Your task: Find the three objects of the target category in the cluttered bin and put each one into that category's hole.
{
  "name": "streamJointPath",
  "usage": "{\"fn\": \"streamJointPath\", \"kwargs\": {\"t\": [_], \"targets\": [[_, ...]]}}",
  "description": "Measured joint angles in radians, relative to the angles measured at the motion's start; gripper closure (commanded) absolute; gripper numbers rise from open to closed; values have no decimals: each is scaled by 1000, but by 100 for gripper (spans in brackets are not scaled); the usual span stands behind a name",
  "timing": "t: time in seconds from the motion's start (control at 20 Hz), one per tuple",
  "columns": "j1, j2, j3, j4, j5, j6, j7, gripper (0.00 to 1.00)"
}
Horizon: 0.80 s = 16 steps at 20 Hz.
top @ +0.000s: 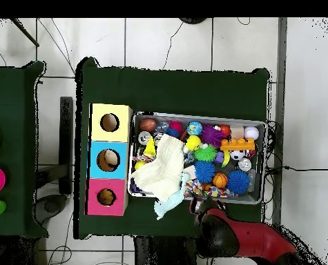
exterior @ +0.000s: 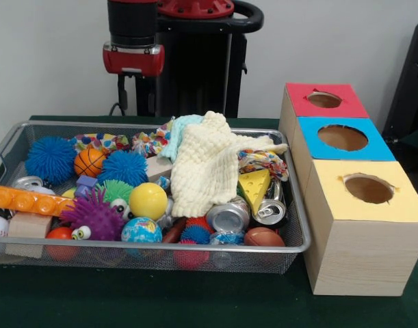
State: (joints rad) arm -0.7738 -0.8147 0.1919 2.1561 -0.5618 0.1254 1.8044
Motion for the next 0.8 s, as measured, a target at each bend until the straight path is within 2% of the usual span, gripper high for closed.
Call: {"fn": "streamJointPath", "kwargs": {"t": [0.45, 0.8], "targets": [[6, -92, 22, 1, 93, 157, 0, 0], [34, -93, 31, 0, 117, 170, 0, 0]]}}
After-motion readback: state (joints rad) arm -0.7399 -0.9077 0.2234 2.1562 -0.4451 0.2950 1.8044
